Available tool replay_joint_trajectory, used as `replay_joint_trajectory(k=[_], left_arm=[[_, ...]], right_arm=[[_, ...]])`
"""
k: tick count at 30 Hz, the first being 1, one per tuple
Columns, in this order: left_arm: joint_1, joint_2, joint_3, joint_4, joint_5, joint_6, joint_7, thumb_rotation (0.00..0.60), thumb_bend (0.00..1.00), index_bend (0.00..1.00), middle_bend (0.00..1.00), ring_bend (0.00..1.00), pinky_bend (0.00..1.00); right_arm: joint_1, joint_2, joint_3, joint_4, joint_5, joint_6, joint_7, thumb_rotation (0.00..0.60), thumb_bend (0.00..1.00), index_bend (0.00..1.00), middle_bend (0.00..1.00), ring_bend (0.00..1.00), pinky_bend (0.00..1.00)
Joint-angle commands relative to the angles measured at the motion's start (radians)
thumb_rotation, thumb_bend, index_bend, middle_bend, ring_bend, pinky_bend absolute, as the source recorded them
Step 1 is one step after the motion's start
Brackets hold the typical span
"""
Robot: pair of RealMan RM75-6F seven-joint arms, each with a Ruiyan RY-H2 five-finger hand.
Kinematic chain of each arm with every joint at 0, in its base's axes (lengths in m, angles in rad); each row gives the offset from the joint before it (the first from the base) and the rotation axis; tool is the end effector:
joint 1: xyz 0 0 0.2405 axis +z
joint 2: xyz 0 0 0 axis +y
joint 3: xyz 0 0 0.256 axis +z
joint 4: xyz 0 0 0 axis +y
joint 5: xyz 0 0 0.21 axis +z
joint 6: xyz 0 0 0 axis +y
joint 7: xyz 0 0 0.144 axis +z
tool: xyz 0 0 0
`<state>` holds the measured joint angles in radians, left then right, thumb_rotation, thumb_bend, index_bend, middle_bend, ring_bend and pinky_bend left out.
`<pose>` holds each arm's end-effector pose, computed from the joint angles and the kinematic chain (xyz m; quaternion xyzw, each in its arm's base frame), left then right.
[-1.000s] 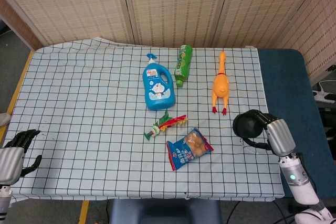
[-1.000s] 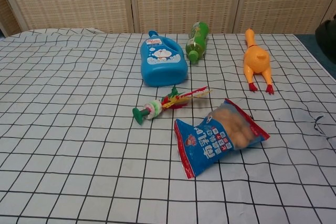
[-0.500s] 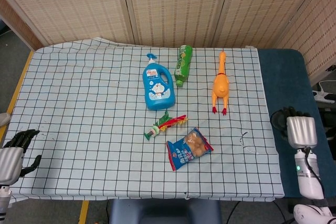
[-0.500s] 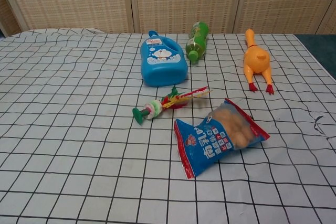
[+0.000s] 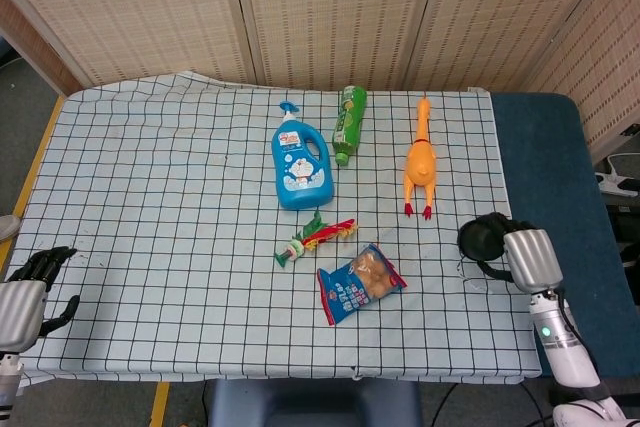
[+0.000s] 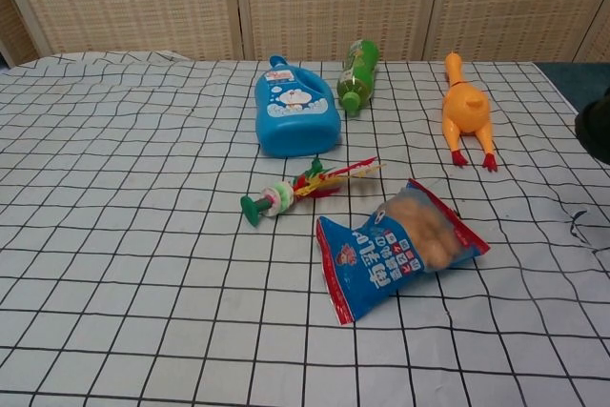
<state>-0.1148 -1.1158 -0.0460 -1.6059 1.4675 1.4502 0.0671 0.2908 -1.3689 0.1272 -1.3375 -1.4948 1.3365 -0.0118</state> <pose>-0.3134 0.1897 0.1575 -0.6112 -0.3742 -0.3593 0.5977 -0.2958 -0.2642 0.0948 0.6404 -0.3443 0.4120 0.5493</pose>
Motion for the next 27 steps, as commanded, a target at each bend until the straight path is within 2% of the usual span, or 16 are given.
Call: replay_joint_trajectory(k=[1, 7, 10, 14, 17, 20, 27], left_arm=[[0.000, 0.001, 0.000, -0.002, -0.002, -0.001, -0.003, 0.600, 0.37, 0.17, 0.15, 0.14, 0.35], [0.000, 0.001, 0.000, 0.000, -0.002, -0.001, -0.004, 0.600, 0.37, 0.17, 0.15, 0.14, 0.35], [-0.001, 0.002, -0.001, -0.001, -0.003, -0.003, -0.008, 0.600, 0.37, 0.17, 0.15, 0.14, 0.35], [-0.001, 0.001, -0.002, 0.001, -0.006, -0.005, -0.005, 0.600, 0.37, 0.17, 0.15, 0.14, 0.35], [-0.002, 0.002, -0.003, 0.001, -0.008, -0.006, -0.011, 0.600, 0.37, 0.17, 0.15, 0.14, 0.35], [-0.001, 0.001, -0.002, 0.003, -0.005, -0.004, -0.007, 0.600, 0.37, 0.17, 0.15, 0.14, 0.35], [-0.001, 0.001, 0.000, 0.002, 0.001, -0.001, -0.004, 0.600, 0.37, 0.17, 0.15, 0.14, 0.35]], right_arm=[[0.012, 0.043, -0.008, -0.111, 0.004, -0.002, -0.076, 0.600, 0.11, 0.67, 0.57, 0.45, 0.49], [0.019, 0.026, 0.000, -0.033, 0.153, -0.119, -0.176, 0.600, 0.11, 0.67, 0.57, 0.45, 0.49], [0.030, 0.020, 0.022, -0.001, 0.250, -0.197, -0.177, 0.600, 0.11, 0.67, 0.57, 0.45, 0.49], [0.049, 0.005, 0.045, 0.052, 0.312, -0.240, -0.187, 0.600, 0.11, 0.67, 0.57, 0.45, 0.49], [0.052, -0.007, 0.047, 0.056, 0.289, -0.214, -0.172, 0.600, 0.11, 0.67, 0.57, 0.45, 0.49], [0.050, 0.005, 0.034, 0.009, 0.231, -0.185, -0.136, 0.600, 0.11, 0.67, 0.57, 0.45, 0.49], [0.038, 0.050, -0.035, -0.136, 0.001, -0.060, -0.065, 0.600, 0.11, 0.67, 0.57, 0.45, 0.49]])
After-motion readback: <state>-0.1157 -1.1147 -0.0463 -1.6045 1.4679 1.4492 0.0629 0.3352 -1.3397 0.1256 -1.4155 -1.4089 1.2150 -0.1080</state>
